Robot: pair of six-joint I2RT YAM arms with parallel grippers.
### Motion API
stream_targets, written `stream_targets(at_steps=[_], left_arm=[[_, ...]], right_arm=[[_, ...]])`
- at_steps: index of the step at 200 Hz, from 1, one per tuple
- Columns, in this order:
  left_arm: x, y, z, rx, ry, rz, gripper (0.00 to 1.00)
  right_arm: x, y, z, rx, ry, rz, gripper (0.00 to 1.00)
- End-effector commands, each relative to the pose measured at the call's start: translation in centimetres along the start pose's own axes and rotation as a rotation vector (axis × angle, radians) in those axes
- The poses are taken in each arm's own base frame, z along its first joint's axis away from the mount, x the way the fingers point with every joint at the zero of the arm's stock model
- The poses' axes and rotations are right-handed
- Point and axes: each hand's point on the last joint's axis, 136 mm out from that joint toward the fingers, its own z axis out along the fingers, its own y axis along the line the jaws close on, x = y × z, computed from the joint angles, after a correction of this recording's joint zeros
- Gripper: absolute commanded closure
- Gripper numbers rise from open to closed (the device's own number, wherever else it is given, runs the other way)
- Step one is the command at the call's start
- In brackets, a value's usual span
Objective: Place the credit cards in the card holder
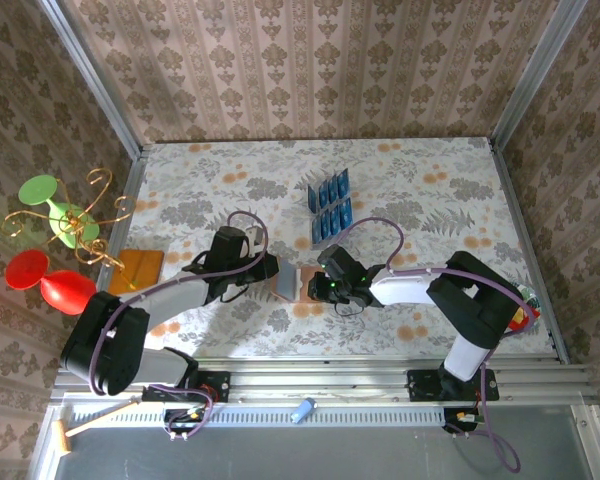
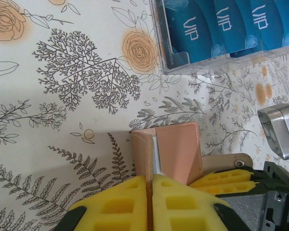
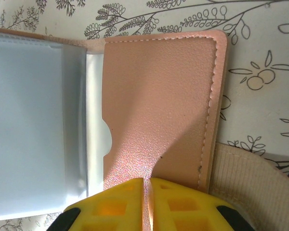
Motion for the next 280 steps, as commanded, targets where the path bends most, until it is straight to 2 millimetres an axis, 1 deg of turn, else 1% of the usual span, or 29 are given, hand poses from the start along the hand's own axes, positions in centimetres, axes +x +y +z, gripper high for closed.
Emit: stream_targets(at_steps=[1, 10, 28, 44, 67, 90, 112, 128, 142, 172, 204, 231, 251, 268, 280], left_arm=[[-1.0, -1.2, -0.7, 0.049, -0.039, 0.009, 0.92], [-1.0, -1.3, -0.7, 0.053, -0.04, 0.008, 0.95], [-1.1, -1.4, -0.7, 0.062, -0.043, 0.005, 0.96], [-1.2, -1.5, -0.7, 0.068, -0.046, 0.002, 0.93], [-1.2, -1.7, -0.8, 0.08, -0.049, 0.001, 0.93], [-1.2, -1.7, -0.7, 0.081, -0.048, -0.002, 0.88], [-1.1, -1.7, -0.6, 0.082, -0.046, -0.002, 0.88], [-1.0, -1.7, -0.6, 0.084, -0.044, -0.002, 0.92], [-1.0, -1.7, -0.6, 0.089, -0.045, -0.003, 1.0], [-1.2, -2.0, -0.7, 0.105, -0.055, -0.008, 1.0], [-1.3, -3.0, -0.9, 0.16, -0.071, -0.029, 1.0], [-0.8, -3.6, -0.2, 0.184, -0.06, -0.042, 1.0], [-0.4, -3.3, 0.5, 0.174, -0.047, -0.052, 1.0], [-0.3, -2.6, 0.5, 0.144, -0.052, -0.054, 1.0], [-0.3, -2.0, 0.4, 0.114, -0.055, -0.054, 1.0]], right_arm=[[2.1, -4.2, 1.4, 0.137, 0.058, 0.028, 0.85], [2.1, -4.2, 1.4, 0.137, 0.058, 0.028, 0.85], [2.2, -4.3, 1.5, 0.139, 0.063, 0.027, 0.85], [2.2, -4.3, 1.6, 0.139, 0.064, 0.027, 0.85], [2.2, -4.3, 1.7, 0.14, 0.066, 0.027, 0.85], [2.3, -4.2, 1.7, 0.139, 0.067, 0.026, 0.85], [2.2, -4.2, 1.7, 0.139, 0.067, 0.025, 0.85], [2.3, -4.2, 1.8, 0.139, 0.069, 0.026, 0.85], [2.2, -4.2, 1.8, 0.139, 0.069, 0.025, 0.85], [2.2, -4.1, 1.9, 0.137, 0.072, 0.023, 0.85], [2.2, -4.0, 2.2, 0.137, 0.081, 0.02, 0.85], [2.3, -3.9, 2.5, 0.134, 0.091, 0.021, 0.86], [2.3, -3.8, 2.6, 0.132, 0.094, 0.021, 0.86], [2.4, -3.8, 2.4, 0.133, 0.097, 0.019, 0.86], [2.2, -3.5, 1.9, 0.129, 0.094, 0.014, 0.84]])
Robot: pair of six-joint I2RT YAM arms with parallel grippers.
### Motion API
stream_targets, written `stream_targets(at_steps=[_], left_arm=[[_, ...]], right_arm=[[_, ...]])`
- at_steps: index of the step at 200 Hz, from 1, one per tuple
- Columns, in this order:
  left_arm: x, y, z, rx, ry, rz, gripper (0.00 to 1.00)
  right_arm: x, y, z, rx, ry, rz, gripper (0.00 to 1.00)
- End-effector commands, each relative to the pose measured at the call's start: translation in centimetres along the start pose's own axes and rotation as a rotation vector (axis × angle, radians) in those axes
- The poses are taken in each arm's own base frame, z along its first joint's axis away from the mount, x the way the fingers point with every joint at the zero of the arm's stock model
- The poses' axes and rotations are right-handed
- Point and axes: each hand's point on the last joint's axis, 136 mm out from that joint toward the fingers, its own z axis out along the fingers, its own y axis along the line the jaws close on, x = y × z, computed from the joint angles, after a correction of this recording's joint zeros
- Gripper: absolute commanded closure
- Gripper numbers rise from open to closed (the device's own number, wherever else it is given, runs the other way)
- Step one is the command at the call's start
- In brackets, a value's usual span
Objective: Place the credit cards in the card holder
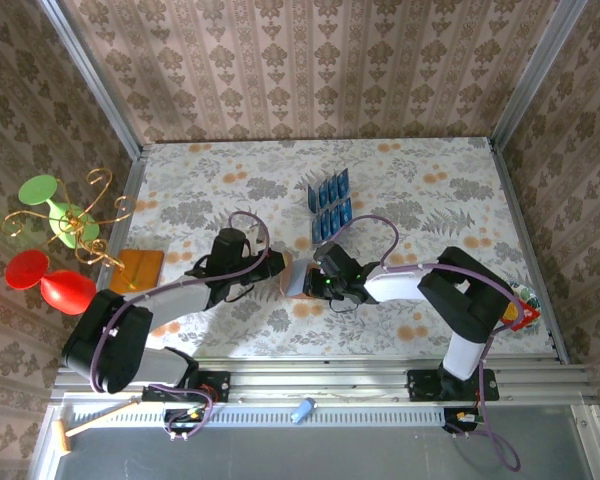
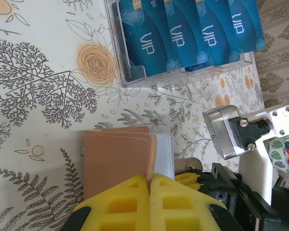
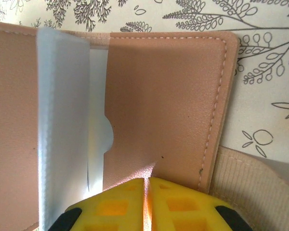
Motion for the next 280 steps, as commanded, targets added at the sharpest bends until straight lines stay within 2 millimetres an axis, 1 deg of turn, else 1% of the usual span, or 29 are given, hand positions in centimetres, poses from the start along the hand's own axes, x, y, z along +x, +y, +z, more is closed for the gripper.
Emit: stream_targets(at_steps=[1, 8, 26, 50, 73, 88, 99, 116, 126, 137, 157, 172, 190, 216, 221, 230, 252, 257, 269, 280], left_arm=[[0.2, 0.6, -0.1, -0.023, -0.008, -0.009, 1.0], [0.2, 0.9, -0.3, -0.045, -0.009, -0.007, 1.0], [0.2, 1.6, -0.7, -0.091, -0.011, 0.004, 1.0], [0.1, 2.0, -0.9, -0.103, -0.015, 0.006, 1.0], [0.1, 1.9, -0.6, -0.092, -0.014, 0.001, 1.0], [0.1, 1.9, -0.3, -0.081, -0.011, -0.004, 1.0], [0.2, 1.9, -0.1, -0.075, -0.007, -0.011, 1.0], [0.3, 1.7, 0.1, -0.069, -0.008, -0.018, 1.0], [0.3, 1.4, 0.3, -0.061, -0.011, -0.02, 1.0], [0.6, 1.3, 0.4, -0.059, -0.01, -0.022, 1.0], [1.1, 1.1, 0.6, -0.068, -0.006, -0.013, 1.0], [1.4, 1.5, 0.7, -0.08, 0.002, -0.009, 1.0], [1.5, 2.2, 0.8, -0.104, 0.009, 0.001, 1.0], [1.4, 3.1, 0.7, -0.15, 0.023, 0.022, 1.0], [1.3, 3.4, 0.6, -0.166, 0.027, 0.027, 0.96], [1.2, 3.8, 0.4, -0.198, 0.035, 0.042, 0.84], [1.2, 5.1, -0.3, -0.288, 0.057, 0.08, 0.63], [1.2, 5.3, -0.4, -0.305, 0.062, 0.09, 0.61], [1.2, 5.8, -0.5, -0.339, 0.079, 0.108, 0.58], [1.3, 6.4, -0.6, -0.376, 0.098, 0.122, 0.57]], right_arm=[[2.9, -4.6, 0.6, 0.162, 0.099, 0.018, 0.84], [2.8, -4.5, 0.2, 0.161, 0.095, 0.013, 0.82], [1.9, -3.7, -1.3, 0.149, 0.074, 0.0, 0.73], [0.4, -3.2, -4.2, 0.158, 0.031, -0.02, 0.65], [-0.8, -2.9, -7.2, 0.168, -0.019, -0.032, 0.64], [-1.4, -3.0, -8.7, 0.171, -0.051, -0.028, 0.64], [-1.8, -2.5, -9.4, 0.154, -0.072, -0.032, 0.64], [-2.3, -1.7, -9.6, 0.129, -0.079, -0.036, 0.65], [-2.5, -0.8, -9.4, 0.099, -0.075, -0.036, 0.65], [-2.5, -0.1, -8.8, 0.083, -0.064, -0.041, 0.65], [-2.4, 0.7, -7.2, 0.086, -0.036, -0.058, 0.66], [-2.2, 1.0, -6.0, 0.083, -0.017, -0.065, 0.68], [-1.9, 0.9, -4.4, 0.08, 0.001, -0.06, 0.69], [-1.3, -0.9, -2.8, 0.132, 0.027, -0.049, 0.71], [-1.1, -1.2, -2.6, 0.137, 0.029, -0.047, 0.71], [-0.8, -1.8, -2.3, 0.147, 0.033, -0.039, 0.71], [-0.3, -2.7, -2.0, 0.156, 0.037, -0.022, 0.72], [-0.1, -2.9, -1.9, 0.157, 0.038, -0.021, 0.72], [0.0, -3.1, -1.8, 0.158, 0.039, -0.016, 0.72], [0.1, -3.3, -1.7, 0.16, 0.041, -0.01, 0.72]])
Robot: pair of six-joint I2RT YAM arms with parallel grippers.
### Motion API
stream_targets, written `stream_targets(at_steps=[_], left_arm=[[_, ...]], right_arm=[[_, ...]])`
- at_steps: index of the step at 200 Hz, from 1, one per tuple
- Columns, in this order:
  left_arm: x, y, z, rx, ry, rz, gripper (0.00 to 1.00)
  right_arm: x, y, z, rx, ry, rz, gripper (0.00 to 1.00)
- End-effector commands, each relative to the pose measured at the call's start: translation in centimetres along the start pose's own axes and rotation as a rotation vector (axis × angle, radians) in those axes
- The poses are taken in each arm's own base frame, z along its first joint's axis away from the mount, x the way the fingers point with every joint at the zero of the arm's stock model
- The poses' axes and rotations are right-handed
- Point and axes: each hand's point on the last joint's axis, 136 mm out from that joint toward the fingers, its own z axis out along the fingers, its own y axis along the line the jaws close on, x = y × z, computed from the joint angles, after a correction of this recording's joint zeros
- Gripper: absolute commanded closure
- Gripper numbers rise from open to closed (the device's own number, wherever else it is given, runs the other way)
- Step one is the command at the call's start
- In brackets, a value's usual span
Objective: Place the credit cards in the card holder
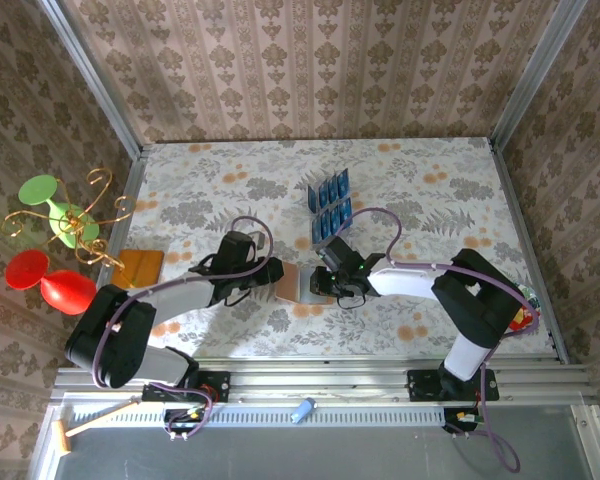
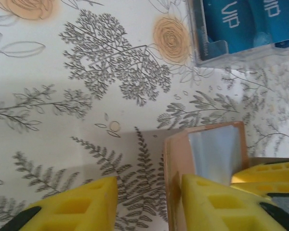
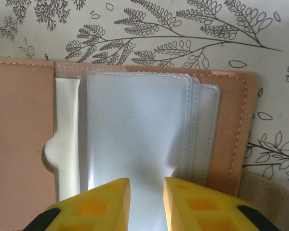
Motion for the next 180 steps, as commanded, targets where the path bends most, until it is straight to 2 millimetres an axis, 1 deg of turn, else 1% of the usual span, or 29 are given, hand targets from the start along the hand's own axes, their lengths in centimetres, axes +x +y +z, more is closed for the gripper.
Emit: stream_targets(at_steps=[1, 26, 38, 66, 98, 109, 129, 149, 165, 180], left_arm=[[0.1, 1.9, -0.1, -0.12, 0.041, 0.068, 0.57], [1.1, 3.7, 0.1, -0.249, 0.105, 0.119, 0.57], [1.4, 4.1, 0.3, -0.293, 0.129, 0.15, 0.57], [2.2, 4.8, 0.8, -0.378, 0.178, 0.214, 0.57], [2.1, 4.9, 1.3, -0.391, 0.186, 0.228, 0.56], [1.7, 4.7, 1.3, -0.391, 0.181, 0.236, 0.55], [0.6, 3.7, 0.8, -0.377, 0.166, 0.255, 0.55], [-0.6, 2.3, -0.1, -0.351, 0.14, 0.267, 0.53], [-1.6, 1.0, -1.1, -0.319, 0.107, 0.269, 0.51], [-2.3, -0.2, -2.1, -0.286, 0.078, 0.265, 0.5]], right_arm=[[0.9, -1.2, 0.7, 0.023, 0.017, 0.029, 0.72], [1.1, -1.4, 1.0, 0.022, 0.019, 0.036, 0.72], [1.1, -1.4, 1.1, 0.021, 0.02, 0.038, 0.72], [1.2, -1.6, 1.0, 0.021, 0.021, 0.044, 0.72], [0.6, -0.6, 0.1, -0.004, 0.006, 0.036, 0.69], [0.3, -0.1, -0.4, -0.012, 0.002, 0.026, 0.68], [-0.6, 0.9, -1.6, -0.024, -0.015, 0.003, 0.67], [-1.7, 1.7, -2.9, -0.03, -0.041, -0.019, 0.67], [-2.3, 1.9, -3.7, -0.028, -0.058, -0.029, 0.67], [-2.7, 1.8, -4.0, -0.022, -0.065, -0.032, 0.69]])
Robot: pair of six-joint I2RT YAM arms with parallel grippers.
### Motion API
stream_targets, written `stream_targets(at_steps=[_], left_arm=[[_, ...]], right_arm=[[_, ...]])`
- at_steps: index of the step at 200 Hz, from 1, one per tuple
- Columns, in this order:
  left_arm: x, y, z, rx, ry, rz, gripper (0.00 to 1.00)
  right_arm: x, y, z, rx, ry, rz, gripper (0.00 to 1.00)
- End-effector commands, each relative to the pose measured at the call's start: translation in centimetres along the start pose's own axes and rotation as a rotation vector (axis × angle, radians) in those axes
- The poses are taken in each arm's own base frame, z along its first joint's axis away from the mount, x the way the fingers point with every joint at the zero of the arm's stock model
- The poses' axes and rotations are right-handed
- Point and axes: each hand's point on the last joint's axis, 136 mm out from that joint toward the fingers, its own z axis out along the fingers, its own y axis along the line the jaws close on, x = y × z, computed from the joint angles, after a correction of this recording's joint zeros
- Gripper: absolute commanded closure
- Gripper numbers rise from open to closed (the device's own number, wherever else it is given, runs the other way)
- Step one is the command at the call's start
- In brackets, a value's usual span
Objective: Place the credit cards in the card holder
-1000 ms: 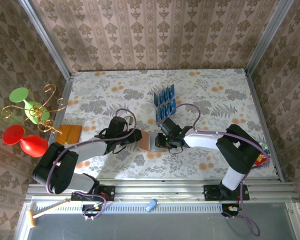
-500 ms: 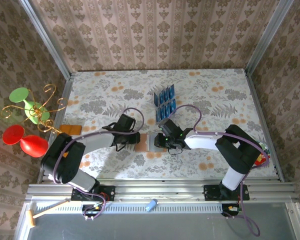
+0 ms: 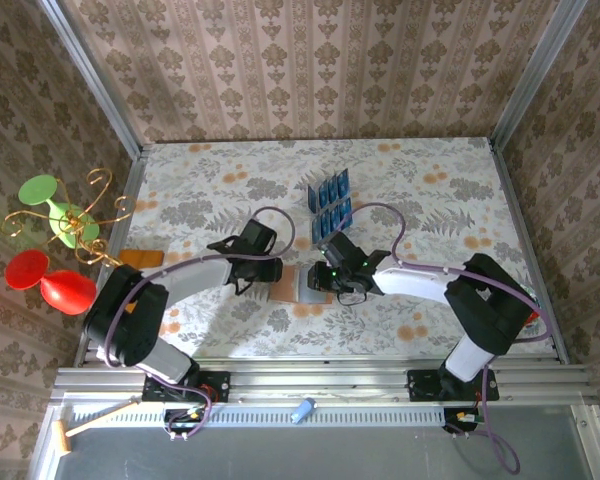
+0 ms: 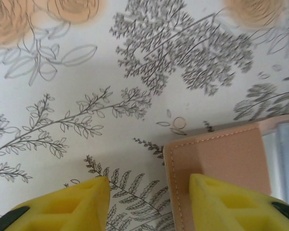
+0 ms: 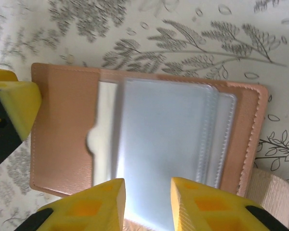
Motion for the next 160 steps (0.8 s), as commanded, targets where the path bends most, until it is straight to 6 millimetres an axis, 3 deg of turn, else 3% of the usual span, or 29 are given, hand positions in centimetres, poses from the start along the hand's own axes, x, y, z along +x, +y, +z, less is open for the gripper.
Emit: stream_targets(at_steps=[1, 45, 68, 117, 160], left_arm=[[-1.8, -0.9, -2.9, 0.035, -0.055, 0.018, 0.51], [-3.5, -4.0, -6.3, 0.171, -0.135, -0.007, 0.51], [-3.8, -5.9, -7.2, 0.258, -0.156, -0.025, 0.52], [-2.0, -7.9, -4.9, 0.344, -0.1, -0.049, 0.55], [0.4, -6.6, -3.0, 0.293, -0.055, -0.039, 0.63]], right_arm=[[-1.6, 0.2, -1.7, 0.02, -0.038, -0.024, 0.69], [-1.8, -0.9, -1.3, 0.041, -0.029, -0.013, 0.73], [-1.6, -1.4, -1.0, 0.047, -0.025, -0.006, 0.75], [-1.5, -1.9, -0.7, 0.042, -0.022, 0.01, 0.76], [-1.2, -1.7, 0.1, 0.028, -0.003, 0.014, 0.77]])
